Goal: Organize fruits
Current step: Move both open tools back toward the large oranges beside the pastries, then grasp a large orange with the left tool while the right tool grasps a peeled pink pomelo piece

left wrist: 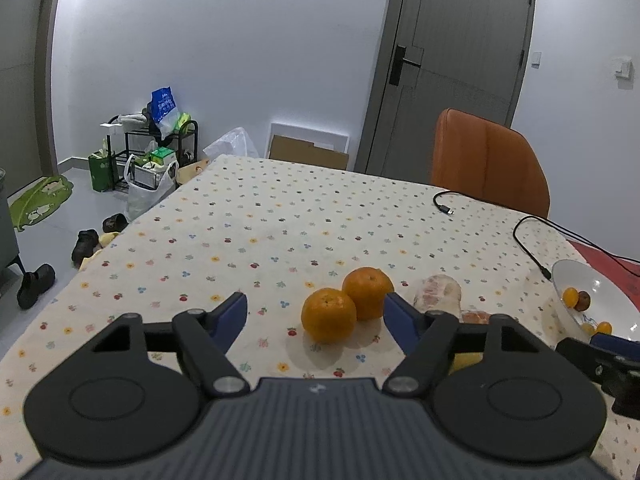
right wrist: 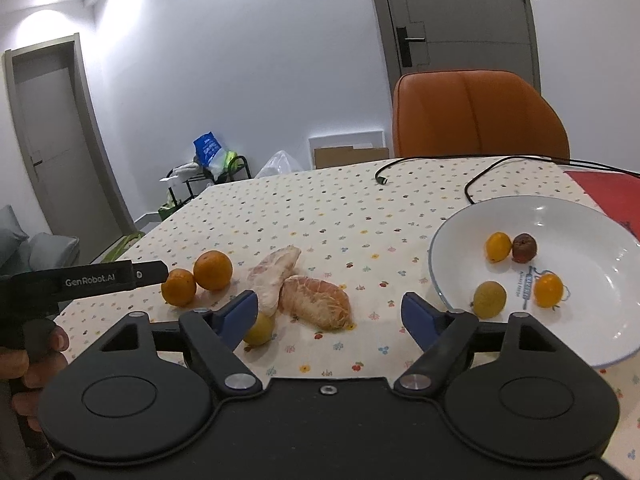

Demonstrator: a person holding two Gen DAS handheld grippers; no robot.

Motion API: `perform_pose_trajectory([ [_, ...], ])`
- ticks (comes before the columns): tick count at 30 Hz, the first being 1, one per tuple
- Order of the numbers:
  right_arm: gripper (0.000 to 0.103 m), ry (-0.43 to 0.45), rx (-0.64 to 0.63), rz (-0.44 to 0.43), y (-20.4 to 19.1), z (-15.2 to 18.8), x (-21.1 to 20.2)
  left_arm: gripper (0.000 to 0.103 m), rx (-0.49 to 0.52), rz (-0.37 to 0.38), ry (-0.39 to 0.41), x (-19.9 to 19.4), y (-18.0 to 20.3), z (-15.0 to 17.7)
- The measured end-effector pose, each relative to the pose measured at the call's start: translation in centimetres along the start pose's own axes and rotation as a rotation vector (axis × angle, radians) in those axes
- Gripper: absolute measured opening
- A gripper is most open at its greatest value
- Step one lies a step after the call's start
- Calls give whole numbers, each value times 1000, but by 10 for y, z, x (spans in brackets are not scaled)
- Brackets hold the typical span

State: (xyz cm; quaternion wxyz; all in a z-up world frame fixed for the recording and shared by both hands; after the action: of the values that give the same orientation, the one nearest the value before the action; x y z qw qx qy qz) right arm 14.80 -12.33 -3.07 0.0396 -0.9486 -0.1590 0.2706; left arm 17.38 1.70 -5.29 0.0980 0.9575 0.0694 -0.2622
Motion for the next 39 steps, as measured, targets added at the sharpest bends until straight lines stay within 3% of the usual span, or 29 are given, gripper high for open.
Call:
perform_pose_trajectory([
  [13, 72, -59, -14, -3, 1, 0, 29, 56, 2, 9, -63, 27, 1, 3],
  [23, 69, -86, -33, -7, -1, 2, 45, 50, 6, 13, -83, 44, 3, 5],
  [25, 65, -92, -35, -2, -1, 2, 49, 37, 3, 26, -88, 46, 2, 6],
  [26, 64, -98, -37, 0, -1, 2, 51, 36, -2, 36, -96, 48, 2, 6],
  [39, 62, -139, -151, 28, -15, 4, 74, 36, -42, 29, -92, 42, -11, 4],
])
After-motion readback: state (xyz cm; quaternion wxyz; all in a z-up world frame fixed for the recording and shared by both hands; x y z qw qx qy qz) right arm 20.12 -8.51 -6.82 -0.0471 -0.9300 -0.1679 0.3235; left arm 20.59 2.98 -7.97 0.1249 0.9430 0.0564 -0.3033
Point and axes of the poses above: each gripper's, at about its wrist camera, not at the fingertips, and x roughly the way its jaws point, y to its right, z to its underside, the point moved 3 cm from there along x, roughly the way its jaws point
